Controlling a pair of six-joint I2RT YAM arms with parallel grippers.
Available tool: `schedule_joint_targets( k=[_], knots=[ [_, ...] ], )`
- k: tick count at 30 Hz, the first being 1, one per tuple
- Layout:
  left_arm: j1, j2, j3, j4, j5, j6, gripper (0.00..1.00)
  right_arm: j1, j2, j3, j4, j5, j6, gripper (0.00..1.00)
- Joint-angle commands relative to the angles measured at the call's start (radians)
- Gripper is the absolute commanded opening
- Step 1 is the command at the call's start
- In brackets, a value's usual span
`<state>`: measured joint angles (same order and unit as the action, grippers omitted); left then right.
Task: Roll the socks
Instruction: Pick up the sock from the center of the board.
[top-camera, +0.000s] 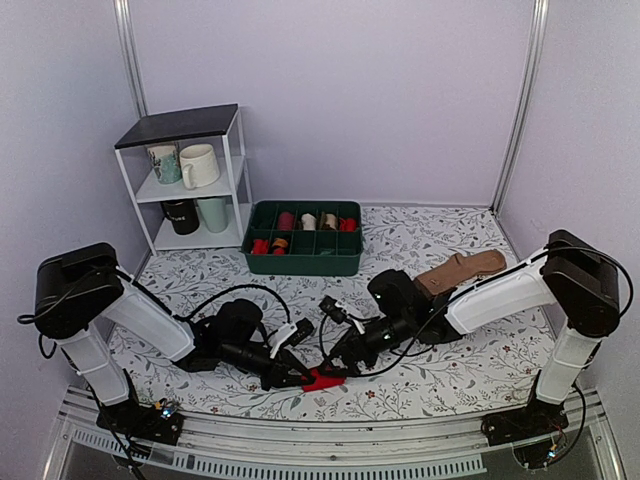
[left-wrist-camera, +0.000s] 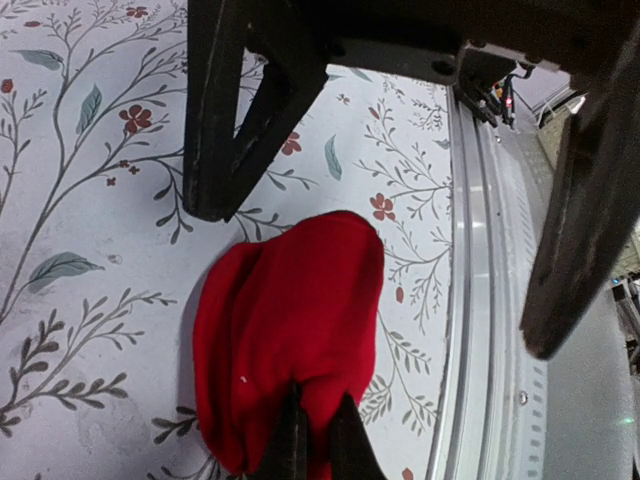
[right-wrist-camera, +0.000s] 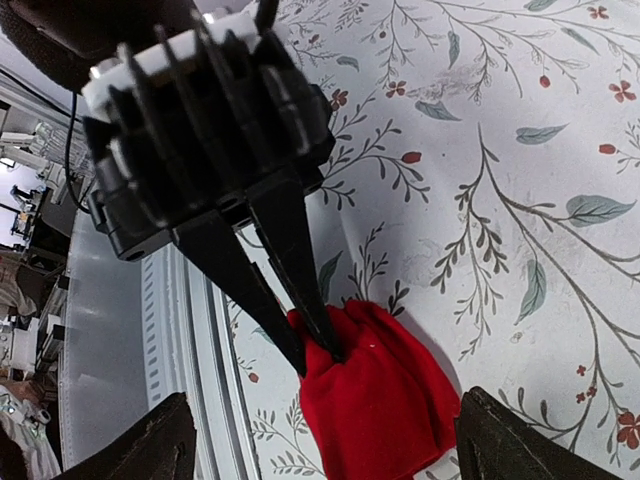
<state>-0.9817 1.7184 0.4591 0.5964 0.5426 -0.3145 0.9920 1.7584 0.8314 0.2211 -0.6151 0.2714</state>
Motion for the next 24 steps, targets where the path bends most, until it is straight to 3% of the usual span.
schedule_joint_targets(
  k=[1,9,24],
  knots=[
    [-0.006,0.069,-0.039,-0.250,-0.052,0.009,0.00,-0.005,0.070,-0.027,0.080,-0.018,0.037,0.90],
    [-0.005,0.072,-0.034,-0.252,-0.045,0.014,0.00,-0.005,0.105,-0.054,0.120,0.115,0.040,0.90],
    [-0.005,0.078,-0.031,-0.253,-0.045,0.016,0.00,0.054,0.125,-0.101,0.131,-0.044,0.045,0.78]
  ],
)
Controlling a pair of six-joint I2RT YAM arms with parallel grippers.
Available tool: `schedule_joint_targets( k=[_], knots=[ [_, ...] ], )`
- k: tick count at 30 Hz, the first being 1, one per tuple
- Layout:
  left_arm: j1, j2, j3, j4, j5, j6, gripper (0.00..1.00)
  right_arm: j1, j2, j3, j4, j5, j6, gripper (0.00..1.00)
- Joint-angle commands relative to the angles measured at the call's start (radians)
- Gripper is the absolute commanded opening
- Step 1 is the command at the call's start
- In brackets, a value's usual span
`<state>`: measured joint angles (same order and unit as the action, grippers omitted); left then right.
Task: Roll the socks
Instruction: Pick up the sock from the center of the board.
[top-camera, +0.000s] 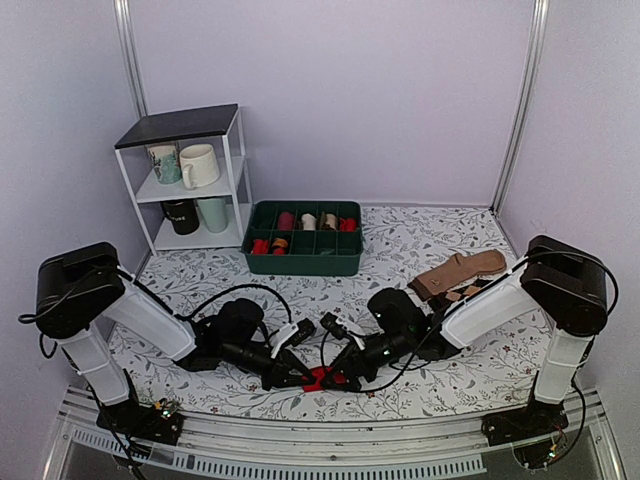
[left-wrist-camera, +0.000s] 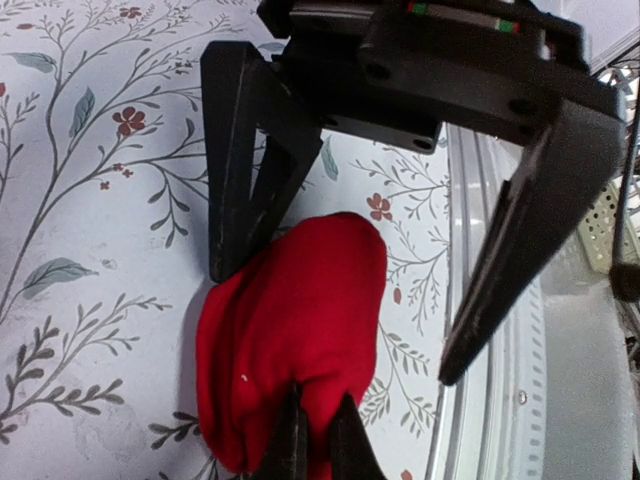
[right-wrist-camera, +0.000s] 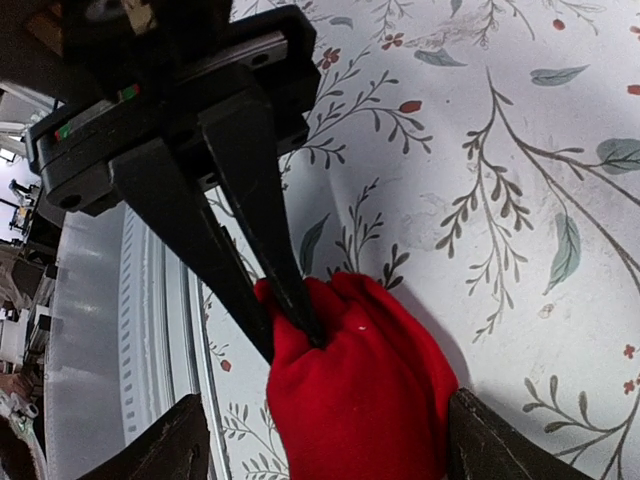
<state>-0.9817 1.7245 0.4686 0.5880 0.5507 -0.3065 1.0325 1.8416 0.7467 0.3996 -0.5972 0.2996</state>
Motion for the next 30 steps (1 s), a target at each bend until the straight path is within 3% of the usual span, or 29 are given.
schedule_joint_targets(
  k=[1,5,10,14,16,18,27,28,29,30],
  knots=[
    [-0.005,0.073,-0.041,-0.245,-0.052,0.009,0.00,0.014,0.048,-0.012,-0.048,-0.066,0.017,0.76],
    [-0.005,0.073,-0.041,-0.245,-0.054,0.009,0.00,0.014,0.078,0.016,-0.057,-0.086,0.019,0.64],
    [-0.006,0.069,-0.040,-0.247,-0.057,0.010,0.00,0.014,0.118,0.047,-0.076,-0.099,0.023,0.39],
    [-0.005,0.063,-0.032,-0.256,-0.065,0.018,0.00,0.011,0.122,0.044,-0.081,-0.078,0.037,0.10],
    [-0.005,0.052,-0.024,-0.266,-0.084,0.019,0.01,0.004,0.117,0.043,-0.081,-0.071,0.042,0.00],
    [-0.005,0.030,-0.015,-0.284,-0.114,0.023,0.14,-0.011,0.106,0.036,-0.081,-0.059,0.054,0.00],
    [0.009,-0.246,0.015,-0.444,-0.320,0.074,0.47,-0.143,-0.090,0.019,-0.120,0.038,0.106,0.00],
    [0.016,-0.284,0.018,-0.460,-0.349,0.078,0.60,-0.159,-0.114,0.029,-0.138,0.059,0.107,0.00],
    [0.027,-0.324,0.022,-0.480,-0.371,0.078,0.87,-0.171,-0.139,0.042,-0.152,0.082,0.110,0.00],
    [0.043,-0.360,0.027,-0.495,-0.386,0.079,0.98,-0.182,-0.161,0.059,-0.168,0.108,0.112,0.00]
  ],
)
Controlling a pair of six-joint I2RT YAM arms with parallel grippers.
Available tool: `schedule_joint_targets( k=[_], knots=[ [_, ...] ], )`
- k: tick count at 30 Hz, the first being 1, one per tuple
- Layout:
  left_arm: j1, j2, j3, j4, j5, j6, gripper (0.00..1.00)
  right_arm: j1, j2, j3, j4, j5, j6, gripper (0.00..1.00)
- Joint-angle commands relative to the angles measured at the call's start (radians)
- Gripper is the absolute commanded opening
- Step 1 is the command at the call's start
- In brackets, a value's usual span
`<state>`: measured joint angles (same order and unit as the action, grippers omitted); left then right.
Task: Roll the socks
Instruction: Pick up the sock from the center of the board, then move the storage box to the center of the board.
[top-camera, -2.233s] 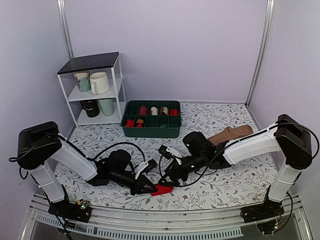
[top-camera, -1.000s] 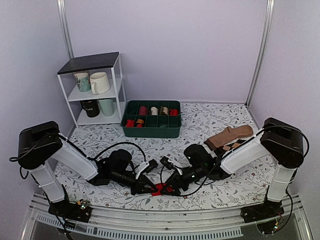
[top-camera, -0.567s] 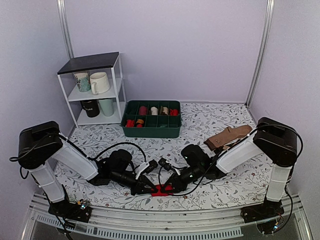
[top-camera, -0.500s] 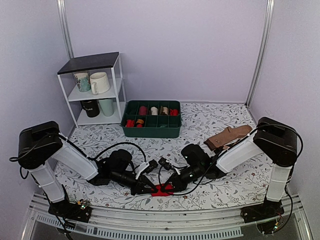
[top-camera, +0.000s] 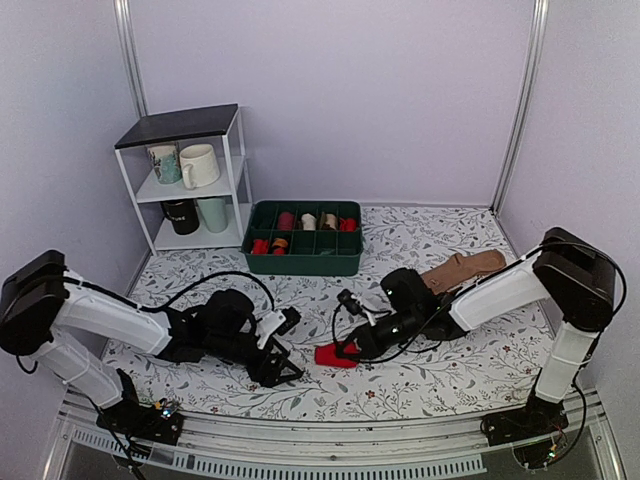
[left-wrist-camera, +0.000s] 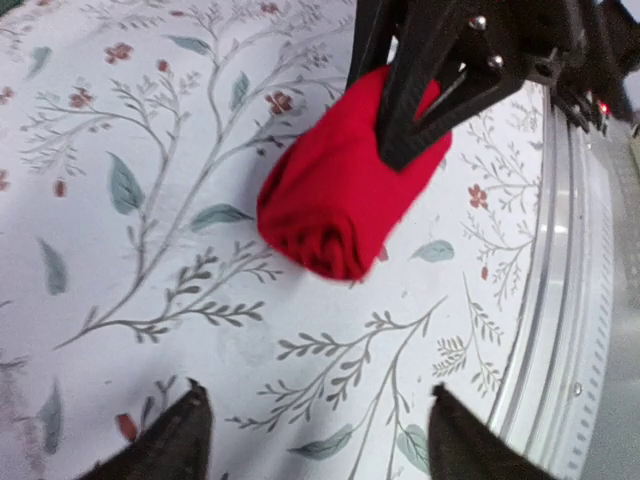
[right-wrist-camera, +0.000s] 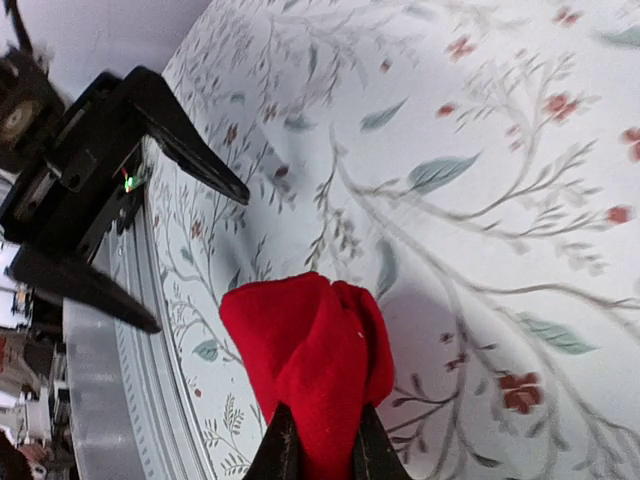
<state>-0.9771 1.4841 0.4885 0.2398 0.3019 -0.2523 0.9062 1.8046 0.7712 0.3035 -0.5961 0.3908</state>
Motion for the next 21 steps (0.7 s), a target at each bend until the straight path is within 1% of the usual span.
schedule_joint_targets(
  k=[1,3,6,8,12,14,17,21],
  knots=[
    [0.054,-0.152,0.013,-0.159,-0.146,0.031,0.99,-0.063,-0.147,0.052,-0.086,0.149,0.022,0.00],
    [0.079,-0.224,0.026,-0.187,-0.172,0.042,0.99,-0.070,-0.184,0.108,-0.119,0.235,0.021,0.00],
    [0.123,-0.292,0.049,-0.207,-0.205,0.056,0.99,-0.083,-0.186,0.205,-0.165,0.355,0.021,0.00],
    [0.148,-0.324,0.060,-0.208,-0.228,0.071,0.99,-0.100,-0.163,0.284,-0.193,0.423,0.017,0.00],
    [0.190,-0.381,0.082,-0.206,-0.327,0.080,1.00,-0.135,-0.093,0.426,-0.235,0.548,0.038,0.00],
    [0.208,-0.407,0.084,-0.188,-0.367,0.077,0.99,-0.144,-0.057,0.467,-0.243,0.617,0.041,0.00],
    [0.244,-0.430,0.081,-0.151,-0.354,0.085,1.00,-0.149,0.002,0.560,-0.245,0.730,0.044,0.00],
    [0.281,-0.421,0.086,-0.110,-0.302,0.055,0.99,-0.151,0.098,0.666,-0.268,0.830,0.079,0.00]
  ],
)
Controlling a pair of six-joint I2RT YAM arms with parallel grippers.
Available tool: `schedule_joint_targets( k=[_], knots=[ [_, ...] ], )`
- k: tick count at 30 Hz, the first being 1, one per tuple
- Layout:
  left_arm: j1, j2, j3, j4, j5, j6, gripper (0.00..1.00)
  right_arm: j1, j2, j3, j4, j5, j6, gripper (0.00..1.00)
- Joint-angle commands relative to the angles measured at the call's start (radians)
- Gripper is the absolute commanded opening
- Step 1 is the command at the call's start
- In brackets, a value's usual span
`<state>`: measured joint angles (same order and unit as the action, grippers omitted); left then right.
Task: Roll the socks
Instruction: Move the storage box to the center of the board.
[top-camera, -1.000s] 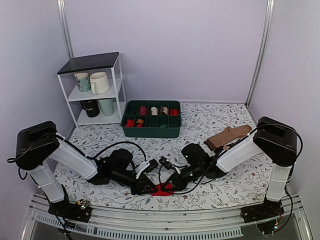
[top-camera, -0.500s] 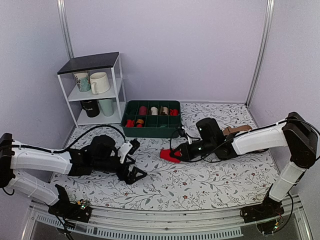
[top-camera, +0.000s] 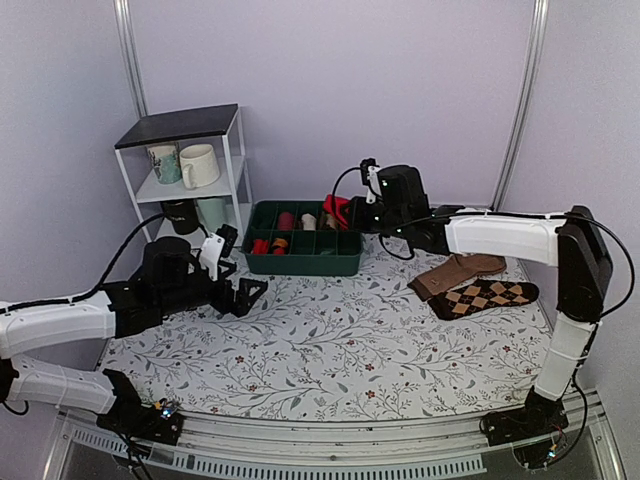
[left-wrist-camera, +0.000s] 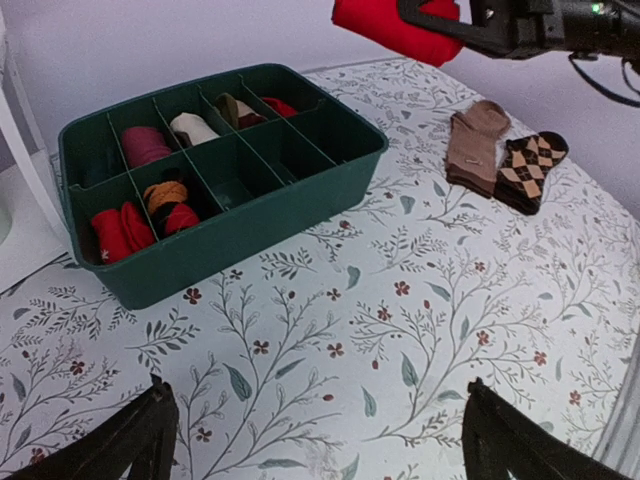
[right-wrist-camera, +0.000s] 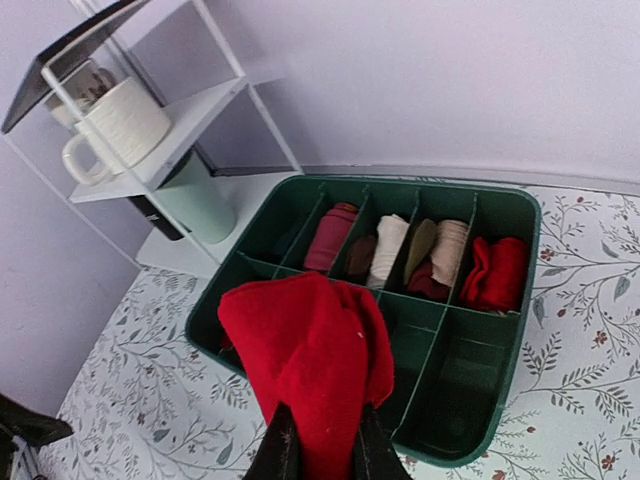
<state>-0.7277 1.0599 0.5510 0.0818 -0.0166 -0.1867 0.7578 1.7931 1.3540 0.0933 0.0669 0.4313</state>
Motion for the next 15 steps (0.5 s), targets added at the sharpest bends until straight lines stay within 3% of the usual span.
schedule_joint_targets(
  k=[1,6,15],
  knots=[
    [0.035,0.008,0.025,0.054,0.023,-0.018,1.00,-0.003,0.133,0.104,-0.063,0.193,0.054,0.00],
    [0.037,0.017,0.045,0.041,0.027,-0.013,0.99,-0.003,0.223,0.158,-0.082,0.301,0.160,0.00],
    [0.039,-0.059,0.004,0.021,-0.015,0.050,0.99,0.011,0.317,0.216,-0.177,0.335,0.260,0.00]
  ],
)
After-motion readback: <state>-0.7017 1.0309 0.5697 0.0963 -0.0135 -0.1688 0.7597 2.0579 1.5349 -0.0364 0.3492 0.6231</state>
